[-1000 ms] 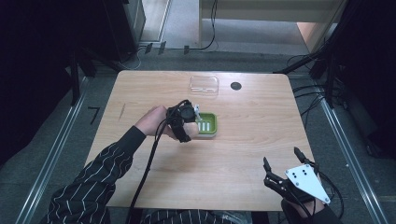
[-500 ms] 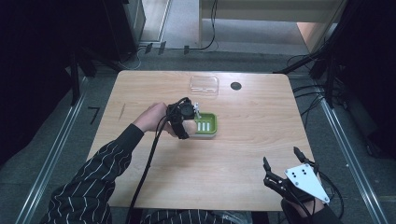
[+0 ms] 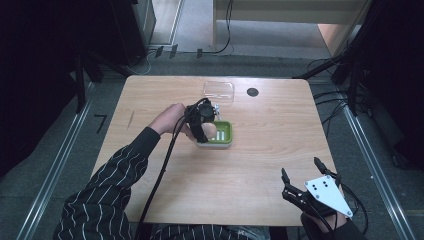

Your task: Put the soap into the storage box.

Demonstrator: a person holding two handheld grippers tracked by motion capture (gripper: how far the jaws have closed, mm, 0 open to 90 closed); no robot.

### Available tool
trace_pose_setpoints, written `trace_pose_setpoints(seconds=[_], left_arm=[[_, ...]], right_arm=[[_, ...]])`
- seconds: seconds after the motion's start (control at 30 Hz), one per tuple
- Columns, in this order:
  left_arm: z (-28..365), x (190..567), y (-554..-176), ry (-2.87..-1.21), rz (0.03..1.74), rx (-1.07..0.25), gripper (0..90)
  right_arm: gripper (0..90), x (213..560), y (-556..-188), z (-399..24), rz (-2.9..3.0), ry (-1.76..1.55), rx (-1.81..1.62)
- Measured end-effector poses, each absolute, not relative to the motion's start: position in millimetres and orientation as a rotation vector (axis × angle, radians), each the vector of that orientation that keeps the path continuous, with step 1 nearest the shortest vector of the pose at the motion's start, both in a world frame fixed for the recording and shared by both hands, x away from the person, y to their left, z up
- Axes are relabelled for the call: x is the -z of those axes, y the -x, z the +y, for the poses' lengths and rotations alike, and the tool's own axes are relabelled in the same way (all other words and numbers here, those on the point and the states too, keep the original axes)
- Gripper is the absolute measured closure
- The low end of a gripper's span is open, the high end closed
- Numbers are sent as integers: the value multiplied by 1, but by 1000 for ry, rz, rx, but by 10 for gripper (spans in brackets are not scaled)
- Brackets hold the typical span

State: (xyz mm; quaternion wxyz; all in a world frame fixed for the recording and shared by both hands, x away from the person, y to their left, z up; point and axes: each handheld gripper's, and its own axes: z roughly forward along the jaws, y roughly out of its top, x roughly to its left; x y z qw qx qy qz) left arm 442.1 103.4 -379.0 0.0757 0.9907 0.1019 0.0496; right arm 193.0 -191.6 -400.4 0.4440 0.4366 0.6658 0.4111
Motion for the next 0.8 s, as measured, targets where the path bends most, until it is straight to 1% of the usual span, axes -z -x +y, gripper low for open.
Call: trace_pose_setpoints(seconds=[0.07,0.23,0.43,0.6,0.8], left_arm=[[101,381,-445,-2997,296,-149,336],[97,381,-455,-2983,309,-142,336],[91,385,-459,-3005,277,-145,336],[87,388,-464,-3011,303,-122,336],[83,390,-472,-3008,300,-137,336]], right_arm=[[134,400,-193,-192,1650,-1083,-1020],[134,400,-193,-192,1650,-1083,-1021],[134,400,-193,-192,1650,-1084,-1022],[134,400,-193,-191,1652,-1082,-1023],[134,400,-193,-192,1649,-1082,-1024]])
